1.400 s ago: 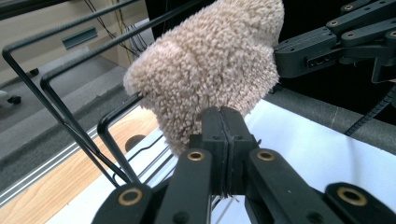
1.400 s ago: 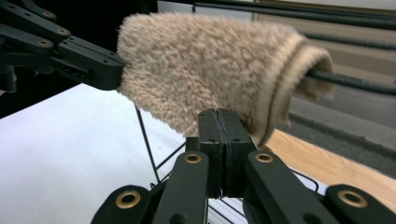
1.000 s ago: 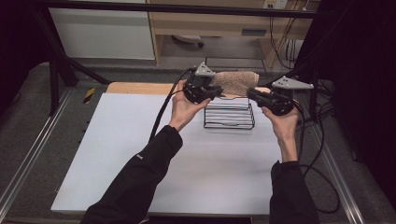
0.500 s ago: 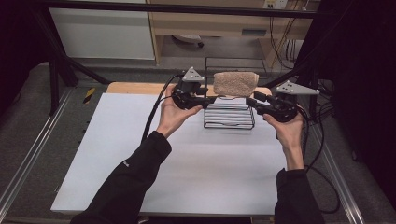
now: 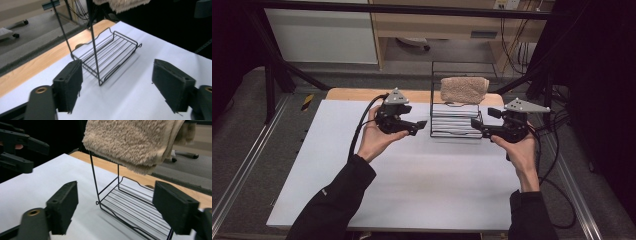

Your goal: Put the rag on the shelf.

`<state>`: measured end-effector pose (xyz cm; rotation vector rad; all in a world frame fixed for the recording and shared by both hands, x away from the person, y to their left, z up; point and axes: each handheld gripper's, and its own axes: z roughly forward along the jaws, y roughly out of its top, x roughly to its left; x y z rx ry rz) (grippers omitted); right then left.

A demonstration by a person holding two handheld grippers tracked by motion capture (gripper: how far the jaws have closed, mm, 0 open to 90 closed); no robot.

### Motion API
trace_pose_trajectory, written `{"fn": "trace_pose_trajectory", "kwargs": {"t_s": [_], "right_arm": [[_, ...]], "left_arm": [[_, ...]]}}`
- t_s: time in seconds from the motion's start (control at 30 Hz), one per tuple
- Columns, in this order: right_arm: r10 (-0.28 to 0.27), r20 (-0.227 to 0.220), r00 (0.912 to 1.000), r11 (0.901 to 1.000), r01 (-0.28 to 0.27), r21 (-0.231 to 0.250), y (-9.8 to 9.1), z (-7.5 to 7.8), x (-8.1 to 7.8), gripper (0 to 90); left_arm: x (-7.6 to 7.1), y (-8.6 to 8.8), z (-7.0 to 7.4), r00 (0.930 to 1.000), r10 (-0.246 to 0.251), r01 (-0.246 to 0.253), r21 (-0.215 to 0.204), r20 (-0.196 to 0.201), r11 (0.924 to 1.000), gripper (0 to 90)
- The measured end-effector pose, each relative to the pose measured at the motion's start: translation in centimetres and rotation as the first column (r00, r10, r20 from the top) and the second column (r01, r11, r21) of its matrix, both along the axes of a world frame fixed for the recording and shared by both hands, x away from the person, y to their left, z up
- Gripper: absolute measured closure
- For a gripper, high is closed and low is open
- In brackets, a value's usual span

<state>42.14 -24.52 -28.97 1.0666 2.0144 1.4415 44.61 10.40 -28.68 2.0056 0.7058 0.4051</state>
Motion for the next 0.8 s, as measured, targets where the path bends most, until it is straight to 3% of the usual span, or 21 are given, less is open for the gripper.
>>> {"fn": "trace_pose_trajectory", "kwargs": {"t_s": [0.17,0.47,0.8], "right_arm": [[0.010,-0.037,0.9993,0.9999,-0.010,-0.006,0.3,-1.1,-0.4,9.8],[0.043,-0.074,0.9963,0.9989,-0.044,-0.015,1.1,-3.3,-1.2,6.2],[0.050,-0.102,0.9935,0.9987,-0.051,-0.004,1.3,-5.0,-2.3,2.2]], "left_arm": [[-1.3,2.1,-1.3,0.9995,0.029,-0.029,0.008,-0.011,0.9995,15.6],[-3.6,6.6,-3.7,0.9949,0.094,-0.092,0.047,-0.036,0.9946,7.1],[-5.8,11.7,-6.4,0.9841,0.168,-0.167,0.014,-0.059,0.9858,6.3]]}}
